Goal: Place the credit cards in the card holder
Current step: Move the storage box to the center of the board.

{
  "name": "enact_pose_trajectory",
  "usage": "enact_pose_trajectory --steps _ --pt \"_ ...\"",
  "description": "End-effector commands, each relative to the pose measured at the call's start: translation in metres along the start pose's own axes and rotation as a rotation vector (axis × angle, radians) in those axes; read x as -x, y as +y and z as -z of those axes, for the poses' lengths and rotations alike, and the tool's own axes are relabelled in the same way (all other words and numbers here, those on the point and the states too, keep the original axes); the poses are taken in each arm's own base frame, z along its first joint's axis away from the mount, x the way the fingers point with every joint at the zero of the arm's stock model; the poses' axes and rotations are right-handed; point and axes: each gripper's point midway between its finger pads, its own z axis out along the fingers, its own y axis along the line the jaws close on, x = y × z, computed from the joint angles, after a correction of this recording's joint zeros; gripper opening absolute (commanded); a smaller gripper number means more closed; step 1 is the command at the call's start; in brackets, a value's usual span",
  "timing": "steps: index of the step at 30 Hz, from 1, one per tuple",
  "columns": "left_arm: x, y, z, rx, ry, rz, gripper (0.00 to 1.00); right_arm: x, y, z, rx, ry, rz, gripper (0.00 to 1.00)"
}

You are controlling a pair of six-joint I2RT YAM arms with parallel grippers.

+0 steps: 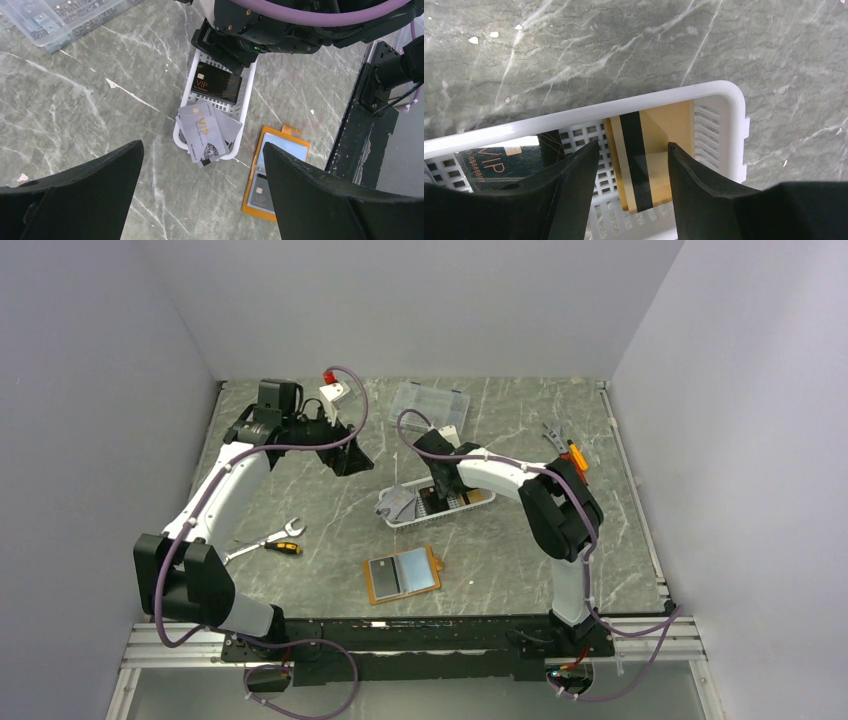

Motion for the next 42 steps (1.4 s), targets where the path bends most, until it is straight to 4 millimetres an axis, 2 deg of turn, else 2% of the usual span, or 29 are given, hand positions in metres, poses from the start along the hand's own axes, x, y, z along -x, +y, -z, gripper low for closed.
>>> enact_pose_trajectory --steps 1,14,22,27,29,31,34,36,42 --pt "0.007 -0.011 0.008 -0.032 -0.035 -0.034 0.95 0.001 0.0 -0.004 -0.037 -0.009 -0.023 0.54" --pt "0.005 -0.015 0.012 -0.052 -0.039 -0.018 0.92 -0.023 0.017 -0.014 -0.012 0.033 -0.041 0.4" --pt "0.006 -0.015 0.014 -0.054 -0.045 -0.018 0.91 -0.025 0.029 -0.01 -0.002 0.029 -0.039 0.24" --pt "0.005 -0.013 0.014 -0.054 -0.045 -0.016 0.9 -0.021 0.033 -0.004 -0.015 0.009 -0.029 0.2" --pt "0.005 -0.014 0.014 -0.055 -0.046 -0.019 0.9 -0.018 0.03 -0.001 -0.03 0.002 -0.031 0.25" --pt "0.005 -0.014 0.014 -0.056 -0.046 -0.019 0.9 -0.014 0.024 0.004 -0.055 -0.018 -0.039 0.42" --pt "0.004 -0.014 0.014 -0.057 -0.047 -0.019 0.9 -0.007 0.016 0.009 -0.084 -0.052 -0.042 0.57" --pt "0.004 -0.014 0.014 -0.057 -0.049 -0.02 0.9 -0.004 0.012 0.01 -0.101 -0.066 -0.039 0.61" --pt "0.004 -0.013 0.016 -0.057 -0.05 -0.016 0.89 -0.002 0.004 0.006 -0.162 -0.075 -0.035 0.62"
